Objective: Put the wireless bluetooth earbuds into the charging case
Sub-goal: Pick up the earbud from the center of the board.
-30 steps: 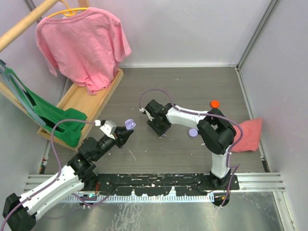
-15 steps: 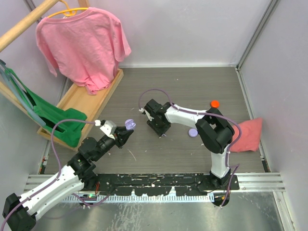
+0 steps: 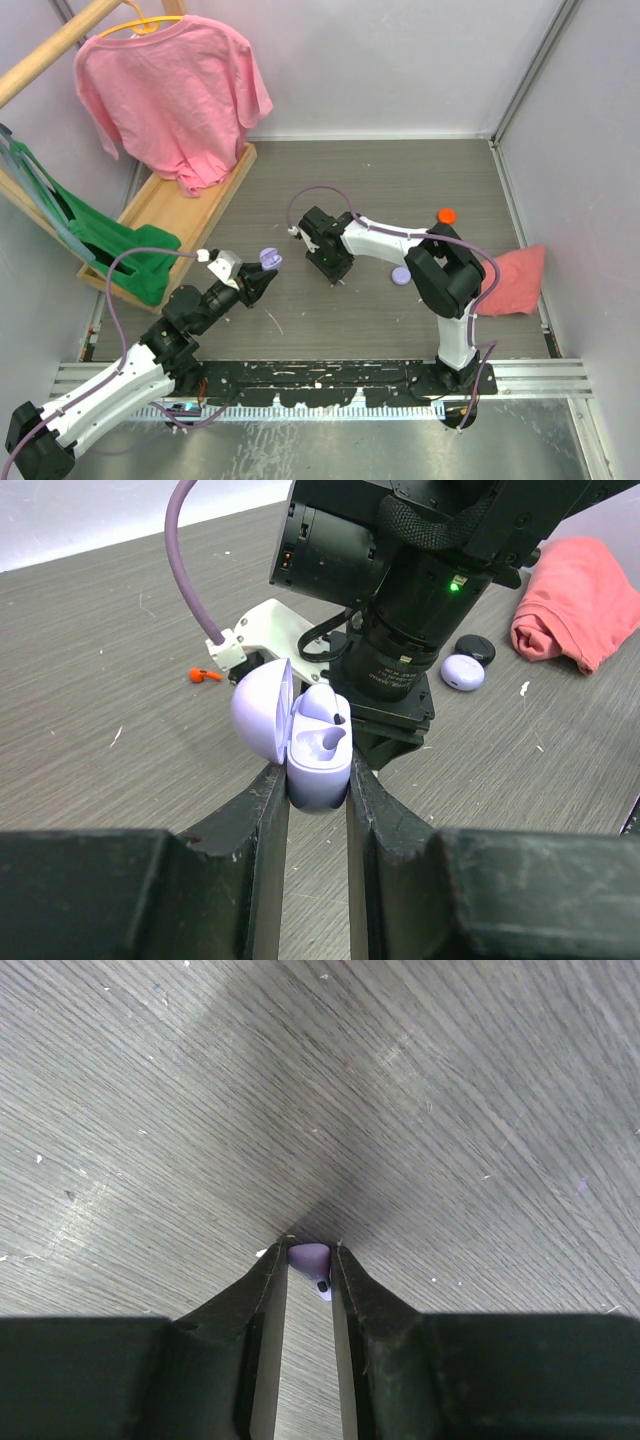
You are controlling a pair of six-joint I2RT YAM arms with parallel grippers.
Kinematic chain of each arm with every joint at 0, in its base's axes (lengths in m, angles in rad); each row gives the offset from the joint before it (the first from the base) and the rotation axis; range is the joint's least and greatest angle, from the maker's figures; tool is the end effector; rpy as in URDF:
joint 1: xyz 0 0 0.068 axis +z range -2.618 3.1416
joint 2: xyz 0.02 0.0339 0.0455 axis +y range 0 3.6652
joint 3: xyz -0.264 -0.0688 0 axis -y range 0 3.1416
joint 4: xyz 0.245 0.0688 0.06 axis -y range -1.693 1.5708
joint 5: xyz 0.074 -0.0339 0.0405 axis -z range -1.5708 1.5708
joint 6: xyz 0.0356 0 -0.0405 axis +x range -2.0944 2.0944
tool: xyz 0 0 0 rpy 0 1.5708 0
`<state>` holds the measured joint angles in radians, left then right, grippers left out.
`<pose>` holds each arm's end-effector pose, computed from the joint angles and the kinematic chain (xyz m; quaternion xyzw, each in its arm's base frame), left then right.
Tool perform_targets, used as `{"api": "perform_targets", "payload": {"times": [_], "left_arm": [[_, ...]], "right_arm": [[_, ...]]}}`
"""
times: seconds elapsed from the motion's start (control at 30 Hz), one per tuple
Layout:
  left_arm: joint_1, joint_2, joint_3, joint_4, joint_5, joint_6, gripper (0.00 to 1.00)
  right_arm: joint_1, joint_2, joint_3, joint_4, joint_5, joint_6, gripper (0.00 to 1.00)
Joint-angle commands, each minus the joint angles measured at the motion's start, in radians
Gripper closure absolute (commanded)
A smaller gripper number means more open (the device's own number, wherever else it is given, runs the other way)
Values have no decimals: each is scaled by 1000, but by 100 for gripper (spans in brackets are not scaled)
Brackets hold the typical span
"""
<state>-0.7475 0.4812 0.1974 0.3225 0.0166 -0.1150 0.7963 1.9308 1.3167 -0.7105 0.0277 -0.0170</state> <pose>0.1078 -0.1007 0.2289 0.2213 0.6570 -0.3065 0.6522 0.2626 0.2670 0.1622 -0.3909 0.9121 0.0339 0.1188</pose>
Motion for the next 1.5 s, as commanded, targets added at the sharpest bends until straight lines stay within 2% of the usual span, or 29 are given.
{"api": "perform_targets", "payload": {"times": [0.0, 0.47, 0.83, 1.07, 1.47], "left_arm": [[4, 3, 4, 46, 13, 7, 99], [4, 27, -14, 119, 54, 7, 98], [4, 36, -27, 162, 87, 19, 98], [3, 47, -33, 191, 147, 39, 98], [3, 20, -42, 194, 160, 43, 97]], "right_arm": [[-3, -45, -5, 4, 6, 14, 74], [-2, -320, -109, 157, 37, 103, 77], [70, -612, -255, 439, 102, 169, 77], [139, -727, -354, 647, 39, 161, 77], [197, -796, -461, 950, -146, 205, 77]]}}
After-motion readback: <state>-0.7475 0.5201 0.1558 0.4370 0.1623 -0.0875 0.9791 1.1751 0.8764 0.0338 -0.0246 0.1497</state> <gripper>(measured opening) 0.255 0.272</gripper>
